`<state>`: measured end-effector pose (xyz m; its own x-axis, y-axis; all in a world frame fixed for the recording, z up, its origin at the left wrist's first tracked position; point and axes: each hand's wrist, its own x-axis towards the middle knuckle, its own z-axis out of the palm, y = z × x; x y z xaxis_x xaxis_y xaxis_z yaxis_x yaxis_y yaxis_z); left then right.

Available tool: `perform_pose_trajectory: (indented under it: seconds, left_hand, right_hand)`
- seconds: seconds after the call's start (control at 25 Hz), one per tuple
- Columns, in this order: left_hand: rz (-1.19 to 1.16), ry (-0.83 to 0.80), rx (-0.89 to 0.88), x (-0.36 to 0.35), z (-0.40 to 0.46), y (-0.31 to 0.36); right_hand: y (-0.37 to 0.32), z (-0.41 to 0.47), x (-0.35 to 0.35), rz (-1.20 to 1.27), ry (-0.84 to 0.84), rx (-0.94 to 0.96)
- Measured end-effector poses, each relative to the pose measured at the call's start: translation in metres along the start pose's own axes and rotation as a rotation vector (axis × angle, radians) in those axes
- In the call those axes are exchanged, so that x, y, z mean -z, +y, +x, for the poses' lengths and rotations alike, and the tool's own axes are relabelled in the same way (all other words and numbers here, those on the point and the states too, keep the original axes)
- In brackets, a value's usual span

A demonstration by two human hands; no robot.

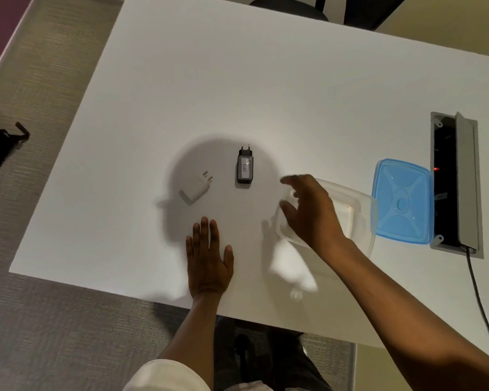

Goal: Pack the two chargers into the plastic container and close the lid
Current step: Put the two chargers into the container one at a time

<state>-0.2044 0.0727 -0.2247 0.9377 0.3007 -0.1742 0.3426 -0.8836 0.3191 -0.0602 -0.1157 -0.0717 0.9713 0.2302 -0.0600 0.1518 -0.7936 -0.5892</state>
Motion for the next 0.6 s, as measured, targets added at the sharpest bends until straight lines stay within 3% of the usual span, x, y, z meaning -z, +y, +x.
perform_pose_trajectory:
  seconds: [0.12, 0.32, 0.6]
  left_hand:
    - [0.005, -0.003, 0.000, 0.000, 0.001, -0.001]
    - [0.015, 0.000, 0.005, -0.002, 0.001, -0.002]
    - [0.024, 0.001, 0.012, -0.003, 0.000, -0.003]
  right_hand:
    - [-0.040, 0.050, -0.022, -0.012, -0.076, 0.018]
    - [-0.043, 0.112, -0.074, -0.181, -0.379, -0.227]
    - [-0.032, 0.117, -0.100, -0.225, -0.328, -0.184]
